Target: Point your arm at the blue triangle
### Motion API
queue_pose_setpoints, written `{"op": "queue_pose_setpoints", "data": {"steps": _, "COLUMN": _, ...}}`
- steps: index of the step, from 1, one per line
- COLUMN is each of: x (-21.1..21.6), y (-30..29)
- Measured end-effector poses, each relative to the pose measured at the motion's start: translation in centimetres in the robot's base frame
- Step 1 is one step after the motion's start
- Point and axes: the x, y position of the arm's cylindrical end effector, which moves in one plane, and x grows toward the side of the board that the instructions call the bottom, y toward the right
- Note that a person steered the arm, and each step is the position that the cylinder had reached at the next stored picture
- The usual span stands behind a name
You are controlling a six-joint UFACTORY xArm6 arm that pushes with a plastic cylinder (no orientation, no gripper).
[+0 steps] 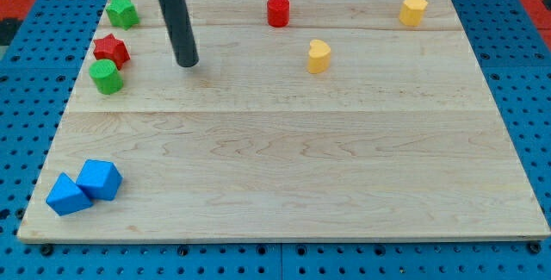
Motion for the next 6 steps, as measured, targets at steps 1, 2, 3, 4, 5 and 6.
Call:
{"op": "queue_pose_setpoints", "data": {"steps": 1, "x": -2.7, "y": 0.0}}
{"op": "queue_pose_setpoints", "data": {"steps": 2, "x": 0.1, "y": 2.2}}
{"op": "queue_pose_setpoints", "data": {"steps": 3, "x": 8.0, "y": 6.8}}
{"op": "queue_pose_setpoints", "data": {"steps": 4, "x": 16.4, "y": 11.5}}
{"op": "queue_pose_setpoints", "data": {"steps": 5, "x": 25.8, "y": 10.9}}
{"op": "queue_pose_setpoints", "data": {"steps": 6, "x": 27.4, "y": 9.4}}
